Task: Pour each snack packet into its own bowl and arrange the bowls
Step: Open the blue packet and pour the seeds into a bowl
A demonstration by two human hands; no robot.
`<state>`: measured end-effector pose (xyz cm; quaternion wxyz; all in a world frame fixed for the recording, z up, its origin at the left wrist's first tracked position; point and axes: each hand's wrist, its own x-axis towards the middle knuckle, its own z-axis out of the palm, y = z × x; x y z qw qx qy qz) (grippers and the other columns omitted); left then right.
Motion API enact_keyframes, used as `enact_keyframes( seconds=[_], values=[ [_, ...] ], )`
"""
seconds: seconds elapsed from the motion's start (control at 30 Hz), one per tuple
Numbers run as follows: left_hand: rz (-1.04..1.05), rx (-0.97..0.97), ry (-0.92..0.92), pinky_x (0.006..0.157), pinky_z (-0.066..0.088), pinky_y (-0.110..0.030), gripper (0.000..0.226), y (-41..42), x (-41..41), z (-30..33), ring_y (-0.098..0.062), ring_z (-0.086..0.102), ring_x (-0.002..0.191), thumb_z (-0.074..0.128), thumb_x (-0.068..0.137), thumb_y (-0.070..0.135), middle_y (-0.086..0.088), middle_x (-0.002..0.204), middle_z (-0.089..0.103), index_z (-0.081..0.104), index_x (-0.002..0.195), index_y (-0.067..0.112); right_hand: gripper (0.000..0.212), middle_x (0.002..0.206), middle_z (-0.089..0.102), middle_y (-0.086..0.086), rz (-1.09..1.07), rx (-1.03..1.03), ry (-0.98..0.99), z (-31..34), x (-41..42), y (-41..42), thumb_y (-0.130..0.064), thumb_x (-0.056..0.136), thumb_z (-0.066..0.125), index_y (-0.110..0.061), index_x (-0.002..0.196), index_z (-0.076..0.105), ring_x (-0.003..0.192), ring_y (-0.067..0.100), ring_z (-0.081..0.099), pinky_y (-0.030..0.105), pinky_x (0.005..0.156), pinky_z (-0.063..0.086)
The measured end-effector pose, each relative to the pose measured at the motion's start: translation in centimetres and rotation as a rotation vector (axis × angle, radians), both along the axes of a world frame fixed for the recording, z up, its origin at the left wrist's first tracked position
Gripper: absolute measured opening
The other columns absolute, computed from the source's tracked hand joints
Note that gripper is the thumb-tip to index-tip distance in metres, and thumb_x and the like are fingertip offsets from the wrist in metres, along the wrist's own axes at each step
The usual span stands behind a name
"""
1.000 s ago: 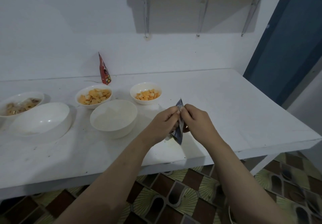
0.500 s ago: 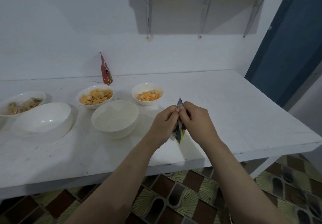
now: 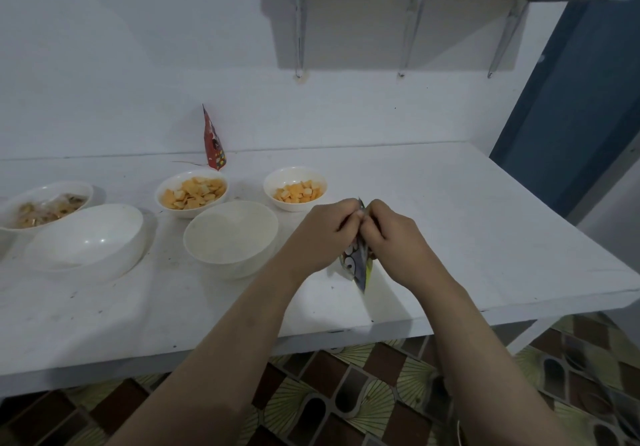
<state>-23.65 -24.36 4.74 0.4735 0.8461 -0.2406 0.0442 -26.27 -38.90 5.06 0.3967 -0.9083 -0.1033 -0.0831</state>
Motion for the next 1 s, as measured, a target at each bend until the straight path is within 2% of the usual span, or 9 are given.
enact_keyframes(
  seconds=[0.07,0.17,0.4,0.5,0.57,0.67,0.8,0.93,1.0],
  values=[
    [-0.013,-0.071,0.039,0.062,0.041,-0.039,0.026,0.0,-0.2,-0.5,-0.02,0.047,0.062,0.043,0.099,0.02,-0.003,0.063,0.052,0.046,0.075,0.01,0.028,0.064,0.045,0.0,0.031,-0.021,0.001,0.2,0.0,0.1,-0.023,0.101,0.038,-0.015,0.075,0.034,0.058,0.015,0.039,0.029,0.054,0.032],
    [-0.021,-0.113,0.062,0.061,0.035,-0.027,0.027,0.0,-0.3,-1.0,-0.01,0.038,0.06,0.043,0.101,0.019,0.009,0.061,0.041,0.042,0.075,0.01,0.025,0.065,0.043,-0.001,0.077,-0.022,-0.004,-0.1,0.0,-0.1,-0.02,0.103,0.034,-0.012,0.079,0.034,0.058,0.01,0.035,0.023,0.052,0.029],
    [-0.043,-0.069,-0.029,0.053,0.029,-0.022,0.031,0.1,0.2,-0.4,-0.008,0.031,0.055,0.042,0.1,0.013,0.006,0.059,0.036,0.036,0.07,0.017,0.03,0.064,0.041,-0.003,0.112,-0.042,-0.055,-0.1,0.5,-0.4,-0.02,0.104,0.036,-0.018,0.074,0.032,0.058,0.009,0.037,0.021,0.052,0.031],
    [-0.028,-0.022,-0.077,0.052,0.028,-0.02,0.033,0.0,0.5,-0.1,-0.008,0.032,0.054,0.043,0.099,0.011,0.007,0.057,0.035,0.034,0.068,0.019,0.028,0.067,0.048,0.008,0.098,-0.034,-0.053,0.0,0.8,-0.4,-0.02,0.103,0.036,-0.013,0.077,0.035,0.061,0.021,0.05,0.034,0.057,0.042],
    [-0.028,-0.051,-0.042,0.054,0.029,-0.022,0.032,0.1,0.7,-0.4,-0.007,0.031,0.056,0.042,0.099,0.012,0.007,0.059,0.035,0.034,0.069,0.018,0.026,0.07,0.052,0.013,0.096,0.006,-0.04,-0.2,0.8,-0.3,-0.018,0.104,0.036,-0.008,0.08,0.037,0.062,0.026,0.053,0.031,0.056,0.042],
    [-0.025,-0.167,0.077,0.062,0.032,-0.03,0.028,0.0,0.7,-1.1,-0.011,0.034,0.063,0.04,0.098,0.018,0.002,0.065,0.036,0.036,0.071,0.01,0.025,0.066,0.046,0.005,0.102,0.025,-0.04,-0.4,0.9,-0.1,-0.015,0.103,0.037,-0.007,0.079,0.037,0.059,0.012,0.041,0.02,0.053,0.034],
    [-0.003,-0.237,0.137,0.067,0.034,-0.031,0.028,-0.2,0.7,-1.5,-0.017,0.039,0.07,0.038,0.093,0.022,-0.008,0.072,0.04,0.039,0.077,-0.001,0.031,0.061,0.038,-0.007,0.095,0.031,-0.06,-0.5,1.2,0.2,-0.011,0.101,0.041,-0.017,0.071,0.033,0.057,0.008,0.035,0.018,0.053,0.031],
    [-0.015,-0.043,-0.002,0.057,0.03,-0.025,0.025,0.2,0.9,-0.7,-0.009,0.032,0.06,0.04,0.095,0.015,0.002,0.063,0.037,0.037,0.071,0.009,0.03,0.061,0.037,-0.003,0.084,-0.02,-0.078,-0.2,1.5,-0.1,-0.014,0.099,0.044,-0.013,0.071,0.033,0.055,0.009,0.034,0.019,0.05,0.029],
    [-0.009,0.1,-0.092,0.057,0.032,-0.03,0.025,0.4,1.2,0.0,-0.011,0.035,0.06,0.043,0.095,0.014,-0.004,0.064,0.042,0.039,0.071,0.006,0.03,0.062,0.043,0.002,0.055,-0.039,-0.085,0.1,1.7,-0.5,-0.015,0.099,0.045,-0.009,0.072,0.035,0.055,0.011,0.039,0.016,0.049,0.036]
  ],
)
